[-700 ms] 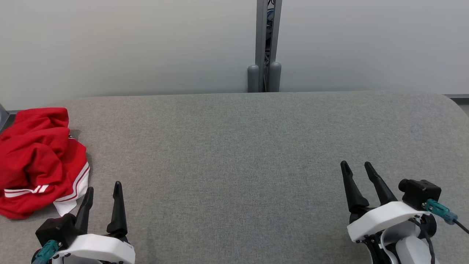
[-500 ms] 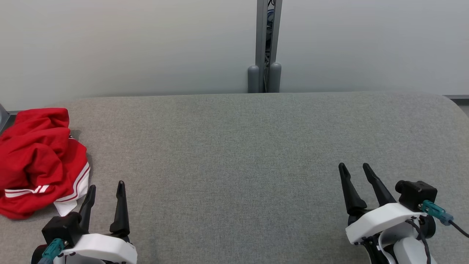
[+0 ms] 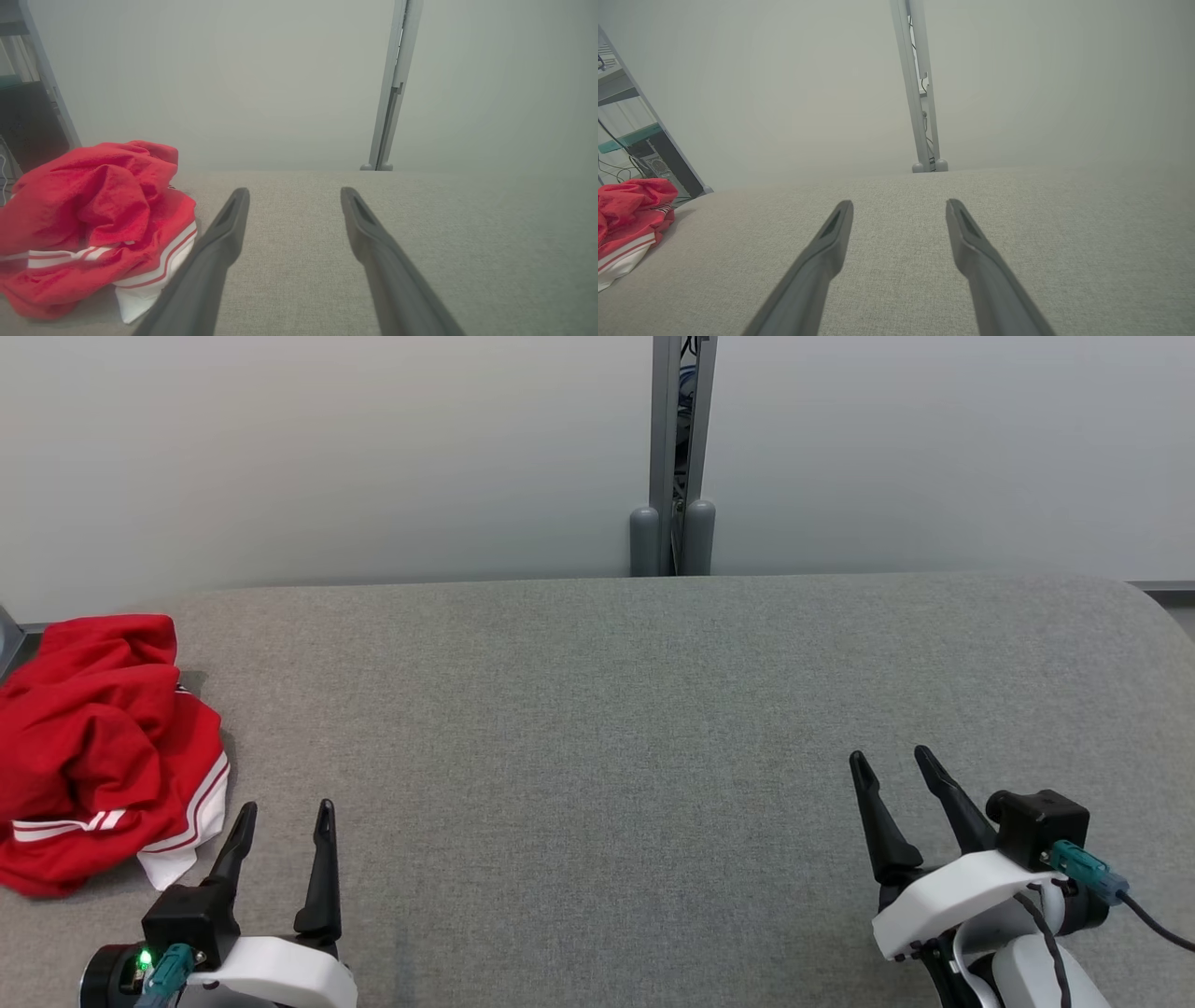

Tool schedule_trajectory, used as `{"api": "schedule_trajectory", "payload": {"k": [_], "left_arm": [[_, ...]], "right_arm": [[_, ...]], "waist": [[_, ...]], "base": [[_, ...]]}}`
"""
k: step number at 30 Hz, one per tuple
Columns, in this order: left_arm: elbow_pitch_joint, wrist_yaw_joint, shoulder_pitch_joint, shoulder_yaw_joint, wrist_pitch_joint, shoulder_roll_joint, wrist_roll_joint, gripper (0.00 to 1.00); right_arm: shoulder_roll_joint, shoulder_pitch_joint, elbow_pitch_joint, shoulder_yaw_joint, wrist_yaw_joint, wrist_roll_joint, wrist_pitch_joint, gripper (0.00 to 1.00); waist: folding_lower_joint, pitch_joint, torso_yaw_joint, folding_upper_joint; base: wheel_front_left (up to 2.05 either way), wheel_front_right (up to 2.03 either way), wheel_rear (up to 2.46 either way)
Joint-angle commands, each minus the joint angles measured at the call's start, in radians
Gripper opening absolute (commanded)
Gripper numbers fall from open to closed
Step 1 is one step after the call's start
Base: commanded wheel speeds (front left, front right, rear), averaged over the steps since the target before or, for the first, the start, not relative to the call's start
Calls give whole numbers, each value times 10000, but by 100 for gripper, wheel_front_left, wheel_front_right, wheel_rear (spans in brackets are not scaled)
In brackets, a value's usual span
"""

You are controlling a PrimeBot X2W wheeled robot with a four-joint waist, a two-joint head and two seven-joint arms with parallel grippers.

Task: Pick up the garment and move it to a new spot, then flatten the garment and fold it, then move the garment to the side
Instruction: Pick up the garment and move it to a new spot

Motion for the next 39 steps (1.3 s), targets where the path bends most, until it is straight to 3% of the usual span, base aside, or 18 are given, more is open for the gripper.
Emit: {"api": "schedule_trajectory", "payload": {"k": [1, 25, 39], "left_arm": [[-73, 61, -195, -35, -42, 102, 228, 100], [-246, 87, -99, -412, -214, 252, 1371, 100], [-319, 159, -42, -414, -150, 346, 1093, 100]], "right_arm": [[-86, -122, -79, 17, 17, -196, -49, 100], [-104, -131, 128, 199, 20, -1413, -404, 100], [-100, -93, 273, 262, 20, -882, -502, 100]], "waist": [[0, -5, 2, 0], [0, -61, 44, 0], [0, -11, 527, 0]], "base": [[0, 0, 0], [0, 0, 0], [0, 0, 0]]}}
